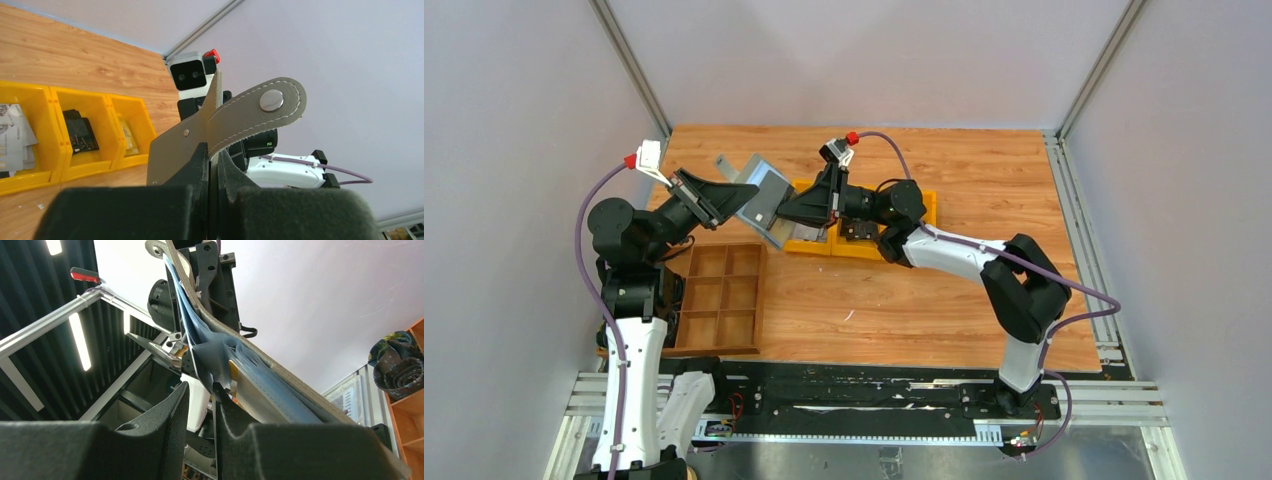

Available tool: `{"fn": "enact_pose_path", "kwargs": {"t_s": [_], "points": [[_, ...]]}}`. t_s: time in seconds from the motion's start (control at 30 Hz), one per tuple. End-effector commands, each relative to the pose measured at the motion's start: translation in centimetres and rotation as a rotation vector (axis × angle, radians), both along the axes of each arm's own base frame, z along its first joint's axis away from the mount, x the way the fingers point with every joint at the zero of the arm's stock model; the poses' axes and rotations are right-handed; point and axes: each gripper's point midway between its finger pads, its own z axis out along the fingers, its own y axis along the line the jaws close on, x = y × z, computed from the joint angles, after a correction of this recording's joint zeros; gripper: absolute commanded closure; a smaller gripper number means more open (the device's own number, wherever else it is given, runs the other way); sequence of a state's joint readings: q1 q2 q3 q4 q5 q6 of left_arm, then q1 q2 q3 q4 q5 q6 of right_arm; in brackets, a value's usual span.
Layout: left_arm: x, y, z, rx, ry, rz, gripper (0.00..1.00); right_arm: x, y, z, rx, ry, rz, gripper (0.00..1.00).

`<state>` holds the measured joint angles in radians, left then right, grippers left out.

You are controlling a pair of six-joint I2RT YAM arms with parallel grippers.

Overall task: Take the credit cards out of the card holder
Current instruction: Remove the credit card from the card holder.

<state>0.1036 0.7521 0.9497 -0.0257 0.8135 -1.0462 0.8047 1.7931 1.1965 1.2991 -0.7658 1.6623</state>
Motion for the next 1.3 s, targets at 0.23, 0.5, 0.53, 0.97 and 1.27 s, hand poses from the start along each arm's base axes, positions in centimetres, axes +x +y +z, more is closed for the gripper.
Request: {"fn": "enact_pose_path", "kwargs": {"t_s": [0.23,0.5,0.53,0.97,1.27], "points": [[-0.6,0.1,2.6,-0.024,-0.046,0.009,1.00,-1.2,0.4,2.2,0.096,-0.055,-0.004,0.70],[-0.7,0.1,3.3,-0.029,-0.054,0.004,1.00,-0.9,-0.3,3.0,0.196,-0.026,-0.016,0.73],[-0.7,0.1,3.3,-0.029,-0.055,0.006,1.00,-1.0,-0.4,3.4,0.208,-0.032,-0.017,0.73],[-0.4,0.4,3.3,-0.035,-0.041,0.024,1.00,-1.3,-0.8,5.4,0.286,-0.055,-0.037,0.76],[-0.6,0.4,3.1,-0.027,-0.039,0.017,1.00,-1.4,-0.5,5.7,0.295,-0.055,-0.036,1.00]]}}
